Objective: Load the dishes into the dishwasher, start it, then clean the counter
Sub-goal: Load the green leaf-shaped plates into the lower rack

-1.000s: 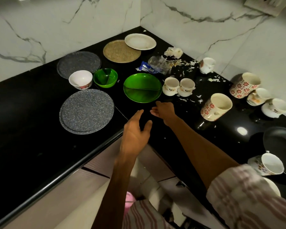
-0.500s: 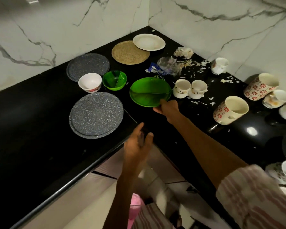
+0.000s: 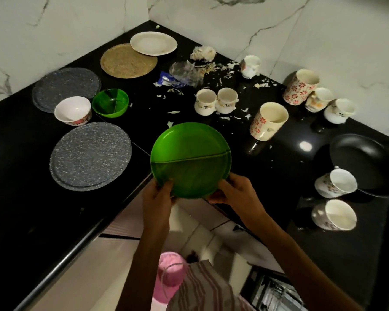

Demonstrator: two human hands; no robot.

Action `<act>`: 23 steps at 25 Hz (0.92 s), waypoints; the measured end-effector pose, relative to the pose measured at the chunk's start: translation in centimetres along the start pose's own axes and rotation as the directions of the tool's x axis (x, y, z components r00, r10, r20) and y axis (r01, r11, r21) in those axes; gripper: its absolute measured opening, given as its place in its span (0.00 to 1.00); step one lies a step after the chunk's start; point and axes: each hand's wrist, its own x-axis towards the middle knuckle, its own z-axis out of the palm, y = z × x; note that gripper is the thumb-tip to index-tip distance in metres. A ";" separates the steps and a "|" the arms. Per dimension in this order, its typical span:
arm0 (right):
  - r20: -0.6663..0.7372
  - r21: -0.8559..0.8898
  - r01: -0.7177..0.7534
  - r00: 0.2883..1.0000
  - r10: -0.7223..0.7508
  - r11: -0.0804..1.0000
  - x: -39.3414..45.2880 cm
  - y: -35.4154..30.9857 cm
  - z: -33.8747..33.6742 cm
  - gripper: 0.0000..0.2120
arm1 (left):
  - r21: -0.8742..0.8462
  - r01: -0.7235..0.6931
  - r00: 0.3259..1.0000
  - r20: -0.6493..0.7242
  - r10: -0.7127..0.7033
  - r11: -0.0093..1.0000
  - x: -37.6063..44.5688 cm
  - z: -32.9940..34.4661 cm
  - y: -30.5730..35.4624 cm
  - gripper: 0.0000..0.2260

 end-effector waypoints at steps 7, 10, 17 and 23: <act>-0.130 0.285 -0.063 0.986 0.103 0.956 -7.7 3.6 -4.6 0.08 | 0.289 -0.070 0.973 0.232 0.001 0.955 -4.8 0.8 -2.0 0.09; -0.192 0.350 -0.087 0.968 0.162 0.933 -11.3 5.3 -7.2 0.08 | 0.382 -0.088 0.950 0.309 -0.038 0.920 -7.4 1.3 -3.2 0.07; -0.185 0.413 -0.091 0.966 0.181 0.906 -21.6 8.9 -11.7 0.14 | 0.463 -0.112 0.889 0.442 -0.119 0.879 -15.1 2.3 -5.8 0.06; -0.239 0.479 -0.134 0.931 0.276 0.867 -28.4 12.9 -12.9 0.15 | 0.500 -0.111 0.844 0.504 -0.184 0.859 -21.3 1.2 -7.6 0.06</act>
